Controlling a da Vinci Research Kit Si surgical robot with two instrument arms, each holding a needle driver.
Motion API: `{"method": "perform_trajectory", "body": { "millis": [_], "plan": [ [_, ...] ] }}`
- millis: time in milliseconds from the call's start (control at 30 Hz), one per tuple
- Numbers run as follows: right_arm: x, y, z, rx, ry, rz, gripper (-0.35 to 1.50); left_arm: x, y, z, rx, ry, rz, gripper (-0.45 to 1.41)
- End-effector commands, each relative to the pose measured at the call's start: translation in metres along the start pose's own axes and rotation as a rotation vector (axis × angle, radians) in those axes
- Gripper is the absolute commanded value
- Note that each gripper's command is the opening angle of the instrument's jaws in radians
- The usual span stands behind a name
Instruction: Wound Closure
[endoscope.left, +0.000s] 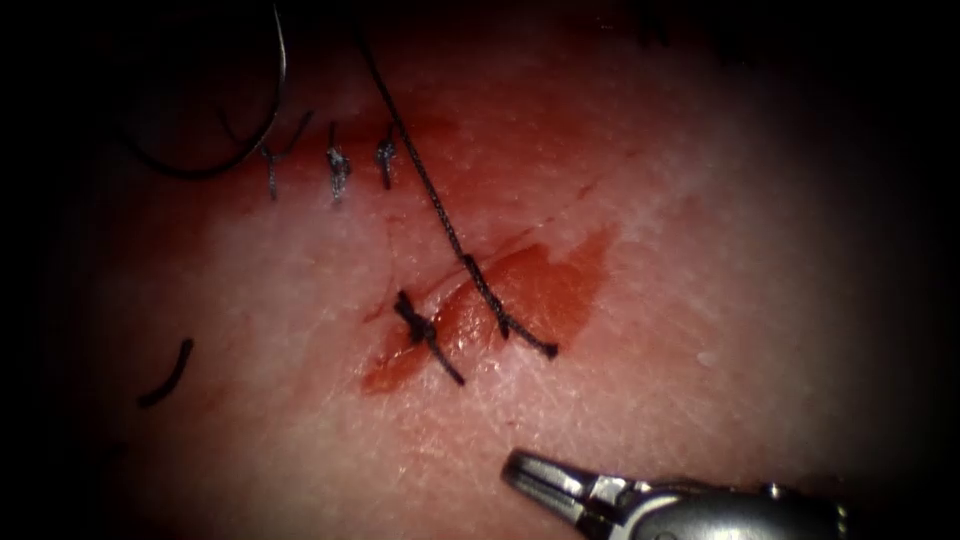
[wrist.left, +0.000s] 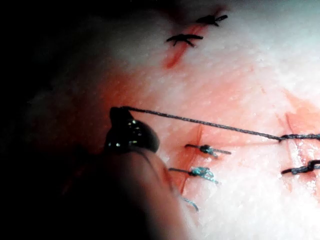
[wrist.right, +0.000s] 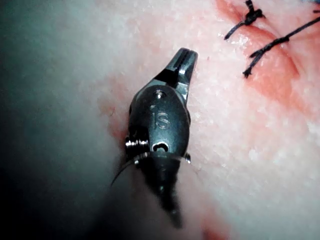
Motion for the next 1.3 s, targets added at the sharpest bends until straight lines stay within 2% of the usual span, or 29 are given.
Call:
{"method": "perform_trajectory", "body": {
  "millis": [33,100,200,267,333,433,500,533,600,667,700,800,900,933,1033,1133,1200,1233,1300],
  "plan": [
    [0.0,-0.0002,0.0011,-0.017,0.024,0.013,-0.35,0.0,0.0007,0.0006,0.001,0.0,-0.001,-0.45],
    [0.0006,0.0004,0.0015,-0.039,0.055,0.026,-0.35,-0.0001,0.0018,0.0002,-0.011,0.006,-0.006,-0.45],
    [0.0011,0.0013,0.0018,-0.056,0.073,0.038,0.19,0.0,0.0036,-0.0008,-0.033,0.016,-0.015,-0.45],
    [0.0011,0.0016,0.0018,-0.058,0.074,0.04,0.39,0.0001,0.0059,-0.002,-0.055,0.029,-0.026,-0.45],
    [0.0012,0.0018,0.0017,-0.04,0.081,0.041,0.46,0.0003,0.0075,-0.0032,-0.087,0.03,-0.033,-0.45],
    [0.0016,0.0023,0.0018,0.017,0.094,0.111,0.46,0.001,0.0101,-0.0054,-0.121,0.027,-0.049,-0.45],
    [0.0022,0.0029,0.0019,0.029,0.092,0.125,0.84,0.0016,0.0119,-0.0071,-0.146,0.024,-0.041,-0.45],
    [0.0027,0.0034,0.002,0.047,0.097,0.131,0.89,0.0019,0.0127,-0.0078,-0.156,0.021,-0.044,-0.45],
    [0.0034,0.0042,0.0021,0.079,0.103,0.141,0.69,0.0025,0.0143,-0.0095,-0.178,0.023,-0.037,-0.45],
    [0.0046,0.006,0.0024,0.126,0.103,0.158,0.67,0.0029,0.0163,-0.0113,-0.208,0.034,-0.033,-0.45],
    [0.0046,0.006,0.0024,0.126,0.103,0.158,0.67,0.0029,0.0163,-0.0113,-0.208,0.034,-0.033,-0.45],
    [0.0056,0.0083,0.003,0.163,0.112,0.176,0.67,0.0033,0.0182,-0.0126,-0.235,0.039,-0.031,-0.45],
    [0.0062,0.0112,0.0043,0.192,0.103,0.189,0.52,0.0039,0.02,-0.0133,-0.259,0.052,-0.029,-0.45],
    [0.0062,0.0116,0.0047,0.193,0.104,0.191,0.46,0.0042,0.0203,-0.0133,-0.264,0.056,-0.029,-0.45],
    [0.0057,0.0126,0.0062,0.187,0.095,0.189,0.41,0.0047,0.0209,-0.0131,-0.274,0.059,-0.027,-0.45],
    [0.0048,0.0133,0.0079,0.19,0.101,0.184,0.05,0.0049,0.0213,-0.0127,-0.289,0.065,-0.021,-0.45],
    [0.0042,0.0135,0.0091,0.202,0.107,0.201,-0.27,0.005,0.0215,-0.0125,-0.301,0.075,-0.018,-0.45],
    [0.0038,0.0136,0.0099,0.212,0.111,0.214,-0.35,0.005,0.0216,-0.0125,-0.306,0.076,-0.015,-0.45],
    [0.0032,0.0137,0.011,0.228,0.116,0.235,-0.35,0.005,0.0217,-0.0124,-0.314,0.079,-0.011,-0.45]
  ]
}}
